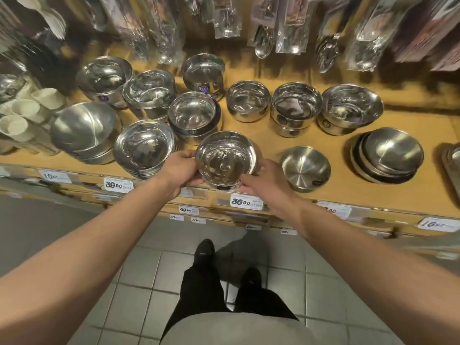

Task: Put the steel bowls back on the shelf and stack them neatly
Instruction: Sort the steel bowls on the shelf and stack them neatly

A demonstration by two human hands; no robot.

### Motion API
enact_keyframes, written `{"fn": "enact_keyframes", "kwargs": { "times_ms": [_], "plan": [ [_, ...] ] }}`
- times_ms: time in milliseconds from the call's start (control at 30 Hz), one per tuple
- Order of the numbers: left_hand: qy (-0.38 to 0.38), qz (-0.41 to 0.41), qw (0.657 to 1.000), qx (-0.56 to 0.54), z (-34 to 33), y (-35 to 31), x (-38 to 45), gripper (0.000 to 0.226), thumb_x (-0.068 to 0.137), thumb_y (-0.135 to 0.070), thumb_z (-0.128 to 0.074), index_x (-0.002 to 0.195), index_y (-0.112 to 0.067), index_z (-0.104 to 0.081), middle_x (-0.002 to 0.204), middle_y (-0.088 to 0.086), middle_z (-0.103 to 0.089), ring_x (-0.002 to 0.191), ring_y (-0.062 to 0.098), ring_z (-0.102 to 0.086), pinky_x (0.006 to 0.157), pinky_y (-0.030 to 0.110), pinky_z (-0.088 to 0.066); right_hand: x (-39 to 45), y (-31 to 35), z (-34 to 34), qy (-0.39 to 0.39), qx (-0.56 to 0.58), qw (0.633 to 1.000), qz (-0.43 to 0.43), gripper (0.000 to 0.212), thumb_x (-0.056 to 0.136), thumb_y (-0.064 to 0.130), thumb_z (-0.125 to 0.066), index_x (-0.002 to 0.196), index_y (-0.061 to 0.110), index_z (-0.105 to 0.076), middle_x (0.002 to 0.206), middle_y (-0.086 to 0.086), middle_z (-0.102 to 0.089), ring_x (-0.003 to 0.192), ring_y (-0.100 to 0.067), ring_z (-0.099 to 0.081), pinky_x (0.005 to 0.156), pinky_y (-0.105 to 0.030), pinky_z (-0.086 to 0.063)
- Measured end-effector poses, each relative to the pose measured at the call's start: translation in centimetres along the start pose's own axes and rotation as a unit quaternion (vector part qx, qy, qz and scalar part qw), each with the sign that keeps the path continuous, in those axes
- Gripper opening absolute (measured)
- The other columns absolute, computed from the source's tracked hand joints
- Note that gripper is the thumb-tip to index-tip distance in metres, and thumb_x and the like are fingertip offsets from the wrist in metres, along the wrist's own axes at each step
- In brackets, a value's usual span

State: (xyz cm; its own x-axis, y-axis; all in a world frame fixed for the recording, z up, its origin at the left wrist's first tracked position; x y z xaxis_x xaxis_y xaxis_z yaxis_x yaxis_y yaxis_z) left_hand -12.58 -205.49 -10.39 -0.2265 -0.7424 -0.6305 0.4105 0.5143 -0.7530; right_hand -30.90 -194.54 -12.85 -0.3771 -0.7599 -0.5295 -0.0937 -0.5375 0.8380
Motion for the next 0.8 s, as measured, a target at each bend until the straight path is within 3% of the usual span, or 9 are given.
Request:
{"fn": "enact_keyframes", "kwargs": {
  "times_ms": [100,200,333,433,500,567,667,733,800],
  "plan": [
    [0.008,0.005,1.0,0.003,0.2,0.1,0.7,0.024,0.1,0.002,-0.052,0.107,-0.016,-0.066,0.1,0.005,-0.075,0.088,0.02,-0.072,0.057,0.021,-0.062,0.6,-0.2,-0.5,-0.004,-0.005,1.0,-0.007,0.045,0.087,0.01,-0.073,0.128,0.011,-0.057,0.105,-0.007,-0.073,0.087,-0.014,-0.077,0.085,-0.033,-0.063],
    [0.009,0.006,1.0,-0.013,0.5,0.3,1.2,0.02,0.101,-0.002,-0.054,0.108,-0.016,-0.067,0.088,-0.001,-0.079,0.075,0.013,-0.076,0.051,0.018,-0.058,1.0,-0.1,-0.7,-0.019,-0.013,1.0,-0.021,0.053,0.086,0.01,-0.074,0.134,0.009,-0.051,0.107,-0.01,-0.071,0.092,-0.02,-0.075,0.089,-0.041,-0.062],
    [0.004,0.006,1.0,-0.02,0.5,0.3,1.3,0.017,0.101,-0.005,-0.057,0.113,-0.012,-0.066,0.082,0.0,-0.08,0.072,0.012,-0.076,0.054,0.019,-0.059,-0.2,0.4,-0.6,-0.002,-0.018,0.999,-0.033,0.049,0.091,0.018,-0.072,0.135,0.009,-0.051,0.121,-0.01,-0.065,0.096,-0.019,-0.073,0.088,-0.036,-0.062],
    [-0.043,-0.017,0.999,0.011,1.3,0.1,0.6,0.025,0.1,-0.011,-0.059,0.124,-0.004,-0.064,0.1,0.007,-0.076,0.09,0.02,-0.074,0.086,0.035,-0.061,-1.7,1.5,2.5,-0.036,-0.083,0.996,-0.006,0.043,0.092,0.031,-0.069,0.128,0.013,-0.057,0.121,-0.003,-0.066,0.1,-0.02,-0.071,0.092,-0.038,-0.057],
    [-0.108,-0.078,0.981,0.143,2.3,-1.1,-1.0,0.036,0.099,-0.022,-0.061,0.132,-0.008,-0.061,0.117,0.005,-0.07,0.108,0.023,-0.066,0.102,0.04,-0.052,-2.5,3.4,7.3,-0.132,-0.139,0.98,0.057,0.037,0.091,0.03,-0.066,0.126,0.018,-0.062,0.11,0.004,-0.068,0.097,-0.02,-0.07,0.092,-0.042,-0.056],
    [-0.182,-0.178,0.934,0.249,2.3,-3.4,-3.9,0.039,0.096,-0.023,-0.061,0.133,-0.012,-0.062,0.118,0.0,-0.066,0.108,0.02,-0.061,0.095,0.03,-0.045,-3.3,5.0,12.2,-0.214,-0.195,0.952,0.103,0.029,0.091,0.024,-0.064,0.119,0.019,-0.068,0.099,0.007,-0.069,0.098,-0.021,-0.067,0.085,-0.035,-0.052],
    [-0.218,-0.324,0.885,0.254,-0.6,-6.7,-8.6,0.029,0.094,-0.014,-0.061,0.123,-0.013,-0.066,0.111,-0.001,-0.063,0.1,0.015,-0.057,0.084,0.017,-0.037,-2.1,4.2,17.1,-0.233,-0.298,0.924,0.054,0.041,0.095,0.026,-0.064,0.133,0.011,-0.064,0.122,-0.009,-0.07,0.116,-0.029,-0.063,0.092,-0.033,-0.046],
    [-0.17,-0.37,0.882,0.239,-4.2,-7.6,-10.1,0.023,0.094,-0.011,-0.06,0.114,-0.017,-0.069,0.1,-0.006,-0.062,0.091,0.01,-0.057,0.076,0.014,-0.038,-1.2,2.6,17.7,-0.194,-0.317,0.928,0.01,0.039,0.096,0.028,-0.063,0.13,0.009,-0.067,0.126,-0.013,-0.069,0.119,-0.032,-0.062,0.1,-0.037,-0.047],
    [-0.076,-0.332,0.914,0.22,-8.4,-6.8,-9.9,0.018,0.095,-0.011,-0.058,0.102,-0.025,-0.067,0.087,-0.01,-0.066,0.075,0.001,-0.06,0.067,0.012,-0.043,-1.0,0.9,17.5,-0.183,-0.266,0.946,-0.014,0.02,0.094,0.02,-0.064,0.106,0.01,-0.076,0.111,-0.014,-0.075,0.108,-0.033,-0.069,0.099,-0.045,-0.054]
  ]
}}
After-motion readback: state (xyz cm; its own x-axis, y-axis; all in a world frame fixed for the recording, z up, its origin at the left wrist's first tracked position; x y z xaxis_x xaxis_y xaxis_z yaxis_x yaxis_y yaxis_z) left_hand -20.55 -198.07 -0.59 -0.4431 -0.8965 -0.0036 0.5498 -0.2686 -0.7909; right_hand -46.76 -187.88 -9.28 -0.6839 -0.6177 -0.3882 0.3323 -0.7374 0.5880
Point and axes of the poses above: each hand's wrist, its own x-axis towards the middle knuckle, its own z-axis out of the back of the hand, y = z × x, the point moved 9 cm from there along x, towards the middle knuckle
